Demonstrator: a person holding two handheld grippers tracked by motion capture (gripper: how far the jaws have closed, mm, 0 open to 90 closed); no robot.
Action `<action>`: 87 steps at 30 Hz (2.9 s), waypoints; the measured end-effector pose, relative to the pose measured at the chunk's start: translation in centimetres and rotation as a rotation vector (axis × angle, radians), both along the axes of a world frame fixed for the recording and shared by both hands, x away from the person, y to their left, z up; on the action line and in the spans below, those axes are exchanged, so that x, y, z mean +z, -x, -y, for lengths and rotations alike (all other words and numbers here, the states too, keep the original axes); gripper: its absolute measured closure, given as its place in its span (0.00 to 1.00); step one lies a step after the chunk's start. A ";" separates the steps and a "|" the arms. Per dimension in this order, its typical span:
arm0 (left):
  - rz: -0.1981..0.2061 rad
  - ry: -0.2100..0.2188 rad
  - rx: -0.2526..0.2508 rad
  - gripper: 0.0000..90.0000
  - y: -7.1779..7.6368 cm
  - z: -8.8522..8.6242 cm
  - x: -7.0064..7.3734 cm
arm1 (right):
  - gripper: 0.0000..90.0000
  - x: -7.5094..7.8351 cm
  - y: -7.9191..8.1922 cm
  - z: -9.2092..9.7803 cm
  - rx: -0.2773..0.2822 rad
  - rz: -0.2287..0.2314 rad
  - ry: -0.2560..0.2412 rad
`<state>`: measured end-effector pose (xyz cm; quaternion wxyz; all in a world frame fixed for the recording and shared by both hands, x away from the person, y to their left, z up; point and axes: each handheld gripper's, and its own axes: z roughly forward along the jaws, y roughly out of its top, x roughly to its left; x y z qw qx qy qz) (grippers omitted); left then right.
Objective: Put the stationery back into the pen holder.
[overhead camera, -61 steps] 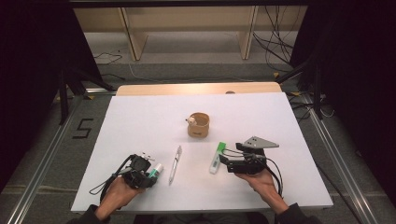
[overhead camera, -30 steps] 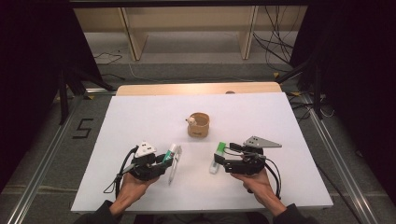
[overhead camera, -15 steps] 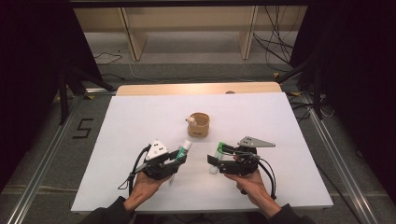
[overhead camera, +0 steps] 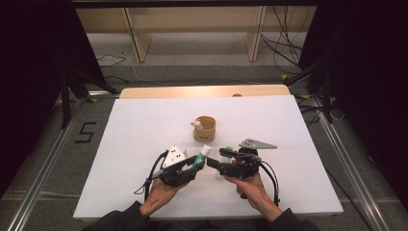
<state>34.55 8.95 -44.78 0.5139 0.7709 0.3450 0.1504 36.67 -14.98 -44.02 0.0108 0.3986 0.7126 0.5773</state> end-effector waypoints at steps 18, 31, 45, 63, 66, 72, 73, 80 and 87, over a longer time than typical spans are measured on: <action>0.045 0.026 -0.027 0.73 0.7 1.4 0.3 | 0.49 -0.5 -0.6 -0.7 0.011 -0.047 -0.108; 0.059 0.023 -0.037 0.73 0.9 1.6 0.3 | 0.67 -0.8 -0.6 -0.6 0.018 -0.068 -0.163; 0.039 -0.028 -0.078 0.41 1.1 1.5 1.1 | 0.73 -0.2 -0.3 -0.2 0.021 -0.038 -0.191; -0.096 -0.077 -0.058 0.24 -0.3 -1.6 1.6 | 0.73 0.3 -0.6 1.0 -0.041 0.037 -0.123; -0.102 -0.075 -0.049 0.24 -0.3 -2.1 1.9 | 0.73 0.4 -0.7 1.2 -0.049 0.051 -0.103; -0.120 -0.083 -0.041 0.22 -0.3 -3.1 2.0 | 0.73 0.5 -1.0 1.6 -0.068 0.058 -0.101; -0.118 -0.087 -0.040 0.22 -0.2 -3.2 2.0 | 0.73 0.5 -1.1 1.6 -0.071 0.058 -0.099; -0.130 -0.117 -0.010 0.21 -0.2 -4.2 2.1 | 0.73 0.8 -1.6 2.0 -0.097 0.079 -0.077; -0.155 -0.161 0.034 0.20 -0.2 -4.7 2.1 | 0.73 1.3 -2.5 1.9 -0.133 0.119 -0.033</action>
